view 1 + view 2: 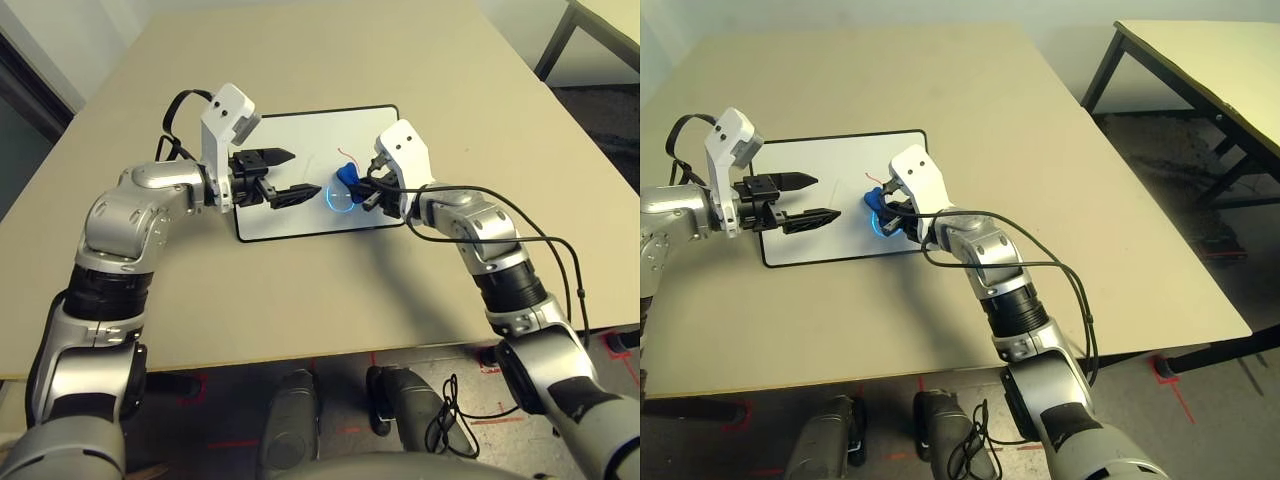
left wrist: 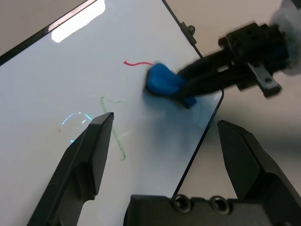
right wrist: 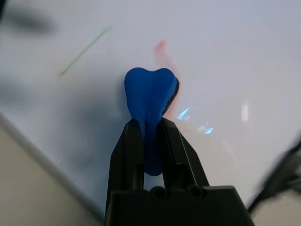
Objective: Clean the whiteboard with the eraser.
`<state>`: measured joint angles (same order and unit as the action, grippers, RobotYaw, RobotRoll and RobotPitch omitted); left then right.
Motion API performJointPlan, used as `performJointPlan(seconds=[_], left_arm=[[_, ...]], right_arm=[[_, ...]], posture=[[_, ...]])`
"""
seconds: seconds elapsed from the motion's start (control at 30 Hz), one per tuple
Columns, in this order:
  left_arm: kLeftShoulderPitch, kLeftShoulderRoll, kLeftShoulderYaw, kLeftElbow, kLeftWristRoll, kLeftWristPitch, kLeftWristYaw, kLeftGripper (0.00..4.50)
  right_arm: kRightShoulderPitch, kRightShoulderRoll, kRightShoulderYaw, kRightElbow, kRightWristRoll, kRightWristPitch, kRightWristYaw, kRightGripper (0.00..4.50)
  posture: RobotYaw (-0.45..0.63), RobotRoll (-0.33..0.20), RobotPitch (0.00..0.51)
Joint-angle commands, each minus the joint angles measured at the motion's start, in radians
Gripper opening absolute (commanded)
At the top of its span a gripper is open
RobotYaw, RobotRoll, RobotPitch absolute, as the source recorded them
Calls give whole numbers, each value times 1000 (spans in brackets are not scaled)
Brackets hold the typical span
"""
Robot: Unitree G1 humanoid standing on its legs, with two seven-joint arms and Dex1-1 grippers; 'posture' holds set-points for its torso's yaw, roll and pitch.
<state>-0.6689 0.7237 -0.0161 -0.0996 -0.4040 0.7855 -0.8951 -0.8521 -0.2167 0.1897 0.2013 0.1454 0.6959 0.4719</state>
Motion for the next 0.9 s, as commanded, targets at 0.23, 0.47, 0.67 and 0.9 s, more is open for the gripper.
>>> performJointPlan(seconds=[0.23, 0.47, 0.67, 0.9], left_arm=[[0, 0, -4, 0, -5, 0, -7, 4500], [-4, -2, -4, 5, -4, -2, -11, 4500], [-6, -8, -3, 8, -7, 0, -11, 4500], [-10, -13, -4, 9, -5, 1, -10, 4500]], right_arm=[[1, -7, -22, 90, -34, -58, -17, 384], [126, 7, 56, -68, -26, 19, 23, 384], [146, 1, 70, -88, -35, 25, 30, 384], [22, -7, -18, 52, -41, -69, -18, 383]], posture=[[91, 0, 152], [91, 0, 152], [85, 0, 159], [84, 0, 156]])
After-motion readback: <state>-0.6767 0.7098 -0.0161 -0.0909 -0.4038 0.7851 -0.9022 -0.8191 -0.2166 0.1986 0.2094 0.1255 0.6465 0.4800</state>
